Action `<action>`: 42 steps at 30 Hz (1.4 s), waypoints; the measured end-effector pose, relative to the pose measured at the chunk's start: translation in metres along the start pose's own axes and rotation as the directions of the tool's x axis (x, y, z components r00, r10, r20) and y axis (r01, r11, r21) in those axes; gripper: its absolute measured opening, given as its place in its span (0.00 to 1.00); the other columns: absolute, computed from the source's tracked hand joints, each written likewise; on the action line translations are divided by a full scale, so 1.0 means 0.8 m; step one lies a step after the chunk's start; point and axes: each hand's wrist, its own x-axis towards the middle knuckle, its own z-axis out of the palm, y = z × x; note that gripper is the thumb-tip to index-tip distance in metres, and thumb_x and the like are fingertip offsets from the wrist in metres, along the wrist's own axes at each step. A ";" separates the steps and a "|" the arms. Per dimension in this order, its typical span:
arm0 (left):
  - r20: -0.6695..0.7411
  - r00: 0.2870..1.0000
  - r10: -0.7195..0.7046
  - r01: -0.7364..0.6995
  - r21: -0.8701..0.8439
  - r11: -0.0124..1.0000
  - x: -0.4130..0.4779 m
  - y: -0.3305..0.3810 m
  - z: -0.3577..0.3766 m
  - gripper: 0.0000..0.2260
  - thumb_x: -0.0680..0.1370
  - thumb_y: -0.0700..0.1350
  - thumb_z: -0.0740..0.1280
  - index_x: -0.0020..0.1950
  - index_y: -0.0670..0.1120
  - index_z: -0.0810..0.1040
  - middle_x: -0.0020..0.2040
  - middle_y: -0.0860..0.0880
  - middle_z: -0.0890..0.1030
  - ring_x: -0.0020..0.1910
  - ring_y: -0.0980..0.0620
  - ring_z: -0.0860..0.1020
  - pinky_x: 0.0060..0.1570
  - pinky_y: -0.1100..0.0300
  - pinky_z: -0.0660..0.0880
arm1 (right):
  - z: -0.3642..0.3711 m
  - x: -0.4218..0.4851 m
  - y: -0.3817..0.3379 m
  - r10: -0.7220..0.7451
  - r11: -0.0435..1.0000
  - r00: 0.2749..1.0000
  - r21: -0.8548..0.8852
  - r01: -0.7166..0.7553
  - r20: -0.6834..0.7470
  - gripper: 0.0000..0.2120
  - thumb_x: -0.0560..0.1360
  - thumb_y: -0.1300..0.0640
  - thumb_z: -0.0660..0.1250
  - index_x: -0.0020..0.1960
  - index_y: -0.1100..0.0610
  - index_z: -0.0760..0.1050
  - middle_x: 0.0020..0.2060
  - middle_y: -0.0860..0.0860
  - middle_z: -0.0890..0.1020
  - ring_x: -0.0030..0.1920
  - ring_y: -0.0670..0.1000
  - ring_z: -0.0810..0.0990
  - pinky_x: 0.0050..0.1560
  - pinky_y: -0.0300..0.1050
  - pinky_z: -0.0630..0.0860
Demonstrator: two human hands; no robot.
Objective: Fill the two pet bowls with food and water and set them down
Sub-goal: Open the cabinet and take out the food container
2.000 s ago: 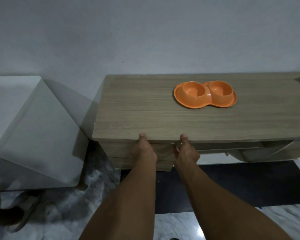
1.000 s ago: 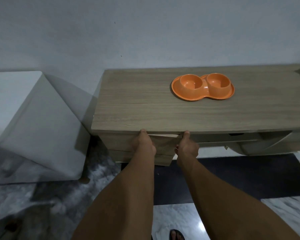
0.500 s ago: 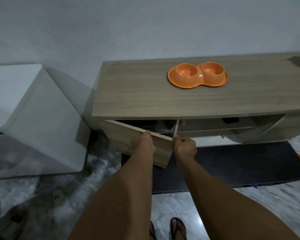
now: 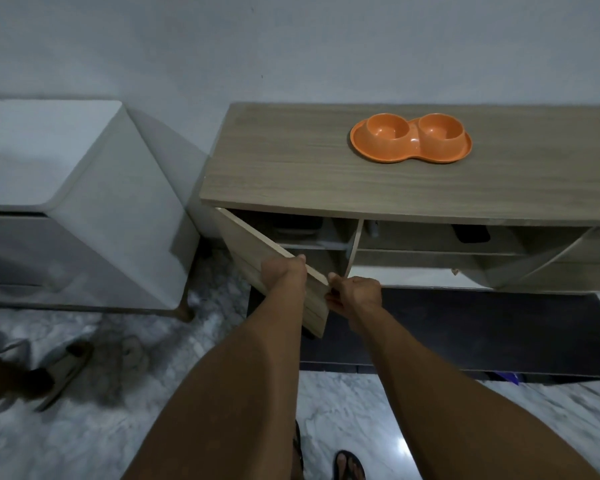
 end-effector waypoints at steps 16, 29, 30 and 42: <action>-0.226 0.939 0.259 -0.124 0.482 0.868 -0.058 -0.014 -0.101 0.16 0.73 0.45 0.73 0.59 0.42 0.81 0.56 0.41 0.82 0.55 0.42 0.81 0.48 0.58 0.78 | 0.030 -0.072 0.051 0.182 0.980 0.898 -0.004 -0.197 0.400 0.06 0.76 0.66 0.69 0.44 0.69 0.76 0.35 0.61 0.79 0.33 0.54 0.79 0.31 0.44 0.81; -0.097 0.911 0.400 -0.216 0.714 0.666 -0.033 -0.016 -0.210 0.13 0.73 0.48 0.71 0.50 0.38 0.82 0.51 0.40 0.83 0.53 0.40 0.81 0.42 0.58 0.73 | 0.117 -0.090 0.069 0.148 0.969 0.913 -0.242 -0.056 0.380 0.06 0.75 0.71 0.64 0.47 0.63 0.77 0.35 0.59 0.78 0.30 0.53 0.76 0.31 0.45 0.77; -0.078 0.913 0.401 -0.231 0.712 0.663 -0.030 -0.016 -0.217 0.14 0.72 0.48 0.71 0.49 0.38 0.82 0.50 0.40 0.83 0.52 0.41 0.81 0.42 0.59 0.73 | 0.125 -0.087 0.064 0.118 0.965 0.916 -0.260 -0.015 0.384 0.06 0.75 0.69 0.63 0.47 0.61 0.76 0.35 0.56 0.77 0.30 0.51 0.76 0.32 0.43 0.77; 0.094 0.955 0.281 -0.285 0.545 0.789 0.013 -0.016 -0.266 0.08 0.72 0.40 0.73 0.33 0.47 0.82 0.39 0.41 0.84 0.39 0.42 0.84 0.41 0.47 0.83 | 0.268 -0.052 0.008 -0.297 0.807 0.905 -0.426 0.408 0.304 0.07 0.64 0.57 0.75 0.40 0.59 0.83 0.44 0.59 0.85 0.49 0.62 0.84 0.50 0.57 0.82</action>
